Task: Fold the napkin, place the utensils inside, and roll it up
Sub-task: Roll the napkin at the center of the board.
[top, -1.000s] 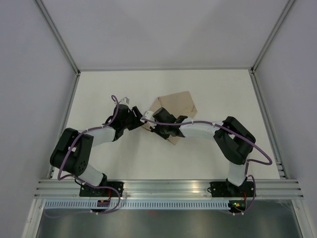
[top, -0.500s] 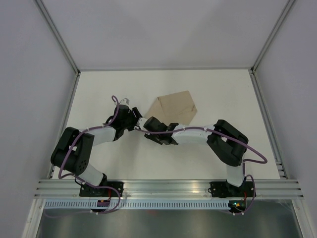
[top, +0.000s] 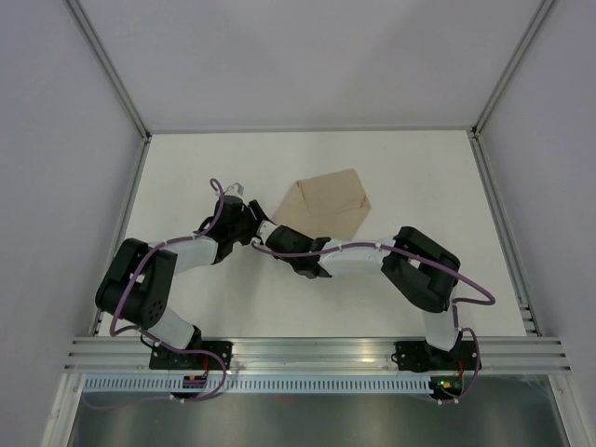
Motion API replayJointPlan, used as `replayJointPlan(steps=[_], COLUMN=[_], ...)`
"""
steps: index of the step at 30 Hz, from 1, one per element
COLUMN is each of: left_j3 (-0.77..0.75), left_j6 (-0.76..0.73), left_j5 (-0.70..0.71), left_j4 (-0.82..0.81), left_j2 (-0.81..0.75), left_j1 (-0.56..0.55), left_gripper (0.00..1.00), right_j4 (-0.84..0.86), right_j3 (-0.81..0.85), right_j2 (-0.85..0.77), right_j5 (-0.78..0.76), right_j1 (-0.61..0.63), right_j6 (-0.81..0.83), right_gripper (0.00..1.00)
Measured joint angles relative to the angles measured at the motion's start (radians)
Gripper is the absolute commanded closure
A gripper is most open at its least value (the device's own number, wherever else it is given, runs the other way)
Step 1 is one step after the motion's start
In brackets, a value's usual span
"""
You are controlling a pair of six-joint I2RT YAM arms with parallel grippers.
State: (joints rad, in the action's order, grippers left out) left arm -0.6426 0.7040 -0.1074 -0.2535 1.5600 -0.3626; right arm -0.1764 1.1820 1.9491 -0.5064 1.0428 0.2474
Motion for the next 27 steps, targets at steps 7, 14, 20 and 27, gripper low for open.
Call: replayJointPlan(steps=[7, 14, 20, 27], left_j3=[-0.005, -0.007, -0.008, -0.023], left_j6=[-0.005, -0.009, -0.01, -0.011], left_j5=[0.0, 0.0, 0.0, -0.001], left_j4=[0.007, 0.014, 0.015, 0.017], left_j2=[0.003, 0.012, 0.018, 0.027], left_j1=[0.0, 0.0, 0.0, 0.002], left_gripper=[0.37, 0.37, 0.37, 0.37], right_j4=[0.008, 0.023, 0.042, 0.057], right_j3=[-0.01, -0.013, -0.015, -0.015], right_j2=[0.0, 0.0, 0.0, 0.0], right_j5=[0.002, 0.019, 0.058, 0.124], right_j1=[0.013, 0.015, -0.013, -0.061], right_j6=[0.003, 0.005, 0.011, 0.011], right_gripper=[0.52, 0.51, 0.56, 0.62])
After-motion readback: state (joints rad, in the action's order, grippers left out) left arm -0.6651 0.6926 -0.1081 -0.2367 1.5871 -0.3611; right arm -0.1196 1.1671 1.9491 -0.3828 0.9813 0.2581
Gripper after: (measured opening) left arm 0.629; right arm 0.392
